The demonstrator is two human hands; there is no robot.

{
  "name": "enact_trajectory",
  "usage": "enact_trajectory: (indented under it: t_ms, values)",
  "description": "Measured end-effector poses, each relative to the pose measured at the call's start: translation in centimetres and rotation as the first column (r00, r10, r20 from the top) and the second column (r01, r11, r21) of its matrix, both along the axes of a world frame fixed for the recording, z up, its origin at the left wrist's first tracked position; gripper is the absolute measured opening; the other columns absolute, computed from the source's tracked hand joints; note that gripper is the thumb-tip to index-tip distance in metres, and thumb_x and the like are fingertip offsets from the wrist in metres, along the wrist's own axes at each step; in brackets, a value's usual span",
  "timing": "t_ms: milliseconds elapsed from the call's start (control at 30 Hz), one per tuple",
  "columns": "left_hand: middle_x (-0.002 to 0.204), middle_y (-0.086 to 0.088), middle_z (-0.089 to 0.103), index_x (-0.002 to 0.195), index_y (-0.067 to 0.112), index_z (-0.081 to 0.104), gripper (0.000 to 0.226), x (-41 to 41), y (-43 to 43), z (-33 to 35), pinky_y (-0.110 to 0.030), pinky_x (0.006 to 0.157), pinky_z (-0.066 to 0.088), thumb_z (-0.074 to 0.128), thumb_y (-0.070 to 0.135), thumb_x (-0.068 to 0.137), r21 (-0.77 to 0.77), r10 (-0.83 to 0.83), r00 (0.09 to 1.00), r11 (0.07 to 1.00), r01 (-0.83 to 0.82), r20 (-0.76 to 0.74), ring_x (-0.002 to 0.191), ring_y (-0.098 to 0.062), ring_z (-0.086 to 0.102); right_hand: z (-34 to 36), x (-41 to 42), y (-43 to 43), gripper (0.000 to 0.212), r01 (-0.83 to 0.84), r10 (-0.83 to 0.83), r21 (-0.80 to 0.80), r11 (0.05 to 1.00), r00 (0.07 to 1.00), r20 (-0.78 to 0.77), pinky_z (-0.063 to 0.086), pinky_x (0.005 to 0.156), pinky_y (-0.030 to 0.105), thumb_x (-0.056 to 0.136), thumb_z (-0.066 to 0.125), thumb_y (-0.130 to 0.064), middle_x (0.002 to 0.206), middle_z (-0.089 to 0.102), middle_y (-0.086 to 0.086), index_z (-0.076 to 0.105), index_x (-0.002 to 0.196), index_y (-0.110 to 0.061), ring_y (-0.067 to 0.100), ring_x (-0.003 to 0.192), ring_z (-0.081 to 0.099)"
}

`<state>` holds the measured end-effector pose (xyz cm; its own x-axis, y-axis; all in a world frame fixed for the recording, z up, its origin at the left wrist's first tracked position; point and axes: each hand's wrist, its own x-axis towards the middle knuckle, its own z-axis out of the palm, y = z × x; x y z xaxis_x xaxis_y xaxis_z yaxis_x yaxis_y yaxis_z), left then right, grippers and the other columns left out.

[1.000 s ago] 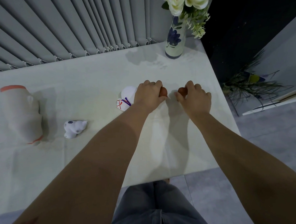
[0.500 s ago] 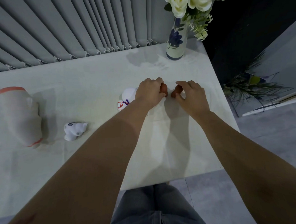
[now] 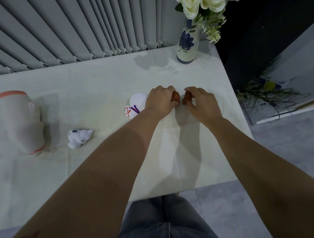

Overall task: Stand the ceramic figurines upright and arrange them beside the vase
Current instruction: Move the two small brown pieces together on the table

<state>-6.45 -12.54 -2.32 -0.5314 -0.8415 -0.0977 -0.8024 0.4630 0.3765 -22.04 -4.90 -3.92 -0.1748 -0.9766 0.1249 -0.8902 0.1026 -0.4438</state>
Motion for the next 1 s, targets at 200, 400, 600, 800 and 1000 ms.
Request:
enact_trajectory:
  t_ms: [200, 400, 600, 800, 1000]
  values:
    - [0.103, -0.008, 0.071, 0.115, 0.015, 0.061, 0.036, 0.0, 0.2, -0.1, -0.038, 0.090, 0.043, 0.063, 0.037, 0.087, -0.007, -0.009, 1.000, 1.000, 0.009, 0.000, 0.103, -0.029, 0.058, -0.1, -0.1, 0.0, 0.036, -0.011, 0.011, 0.016, 1.000, 1.000, -0.003, 0.051, 0.081, 0.042, 0.087, 0.055, -0.017, 0.098, 0.071, -0.001, 0.058, 0.123, -0.018, 0.023, 0.089, 0.066]
    - [0.100, -0.011, 0.069, 0.116, 0.017, 0.060, 0.038, 0.2, 0.2, -0.4, -0.036, 0.087, 0.041, 0.062, 0.042, 0.087, 0.004, 0.013, 1.000, 1.000, -0.013, 0.014, 0.102, -0.029, 0.058, 0.1, 0.0, -0.1, 0.036, -0.005, 0.005, 0.024, 1.000, 1.000, 0.026, 0.051, 0.087, 0.046, 0.088, 0.059, -0.016, 0.100, 0.072, 0.000, 0.059, 0.124, -0.017, 0.023, 0.091, 0.067]
    - [0.100, -0.011, 0.069, 0.115, 0.017, 0.060, 0.038, 0.2, 0.3, -0.4, -0.037, 0.087, 0.043, 0.062, 0.041, 0.087, 0.004, -0.008, 1.000, 1.000, 0.007, 0.028, 0.100, -0.030, 0.059, 0.0, -0.1, 0.0, 0.036, -0.005, 0.004, 0.034, 0.999, 1.000, 0.028, 0.048, 0.091, 0.043, 0.090, 0.058, -0.015, 0.101, 0.071, -0.002, 0.057, 0.126, -0.017, 0.021, 0.095, 0.066]
    - [0.114, -0.009, 0.069, 0.133, 0.017, 0.052, 0.053, 0.7, 0.5, 0.2, -0.040, 0.092, 0.044, 0.062, 0.041, 0.088, 0.007, -0.013, 0.999, 1.000, 0.013, 0.040, 0.110, -0.030, 0.057, 0.5, 0.0, 0.1, 0.047, 0.021, -0.022, 0.068, 0.997, 1.000, 0.019, 0.041, 0.095, 0.039, 0.089, 0.058, -0.020, 0.108, 0.070, -0.002, 0.048, 0.135, -0.021, 0.022, 0.102, 0.064]
    - [0.136, -0.007, 0.059, 0.136, 0.013, 0.053, 0.048, 2.5, 1.5, 1.5, -0.036, 0.105, 0.037, 0.059, 0.030, 0.091, -0.035, 0.021, 0.994, 0.999, -0.025, -0.111, 0.129, -0.028, 0.048, 2.4, 1.4, 0.8, 0.054, 0.117, -0.119, -0.037, 0.992, 0.992, -0.042, 0.037, 0.099, 0.037, 0.089, 0.059, -0.026, 0.110, 0.068, 0.004, 0.042, 0.140, -0.017, 0.024, 0.101, 0.062]
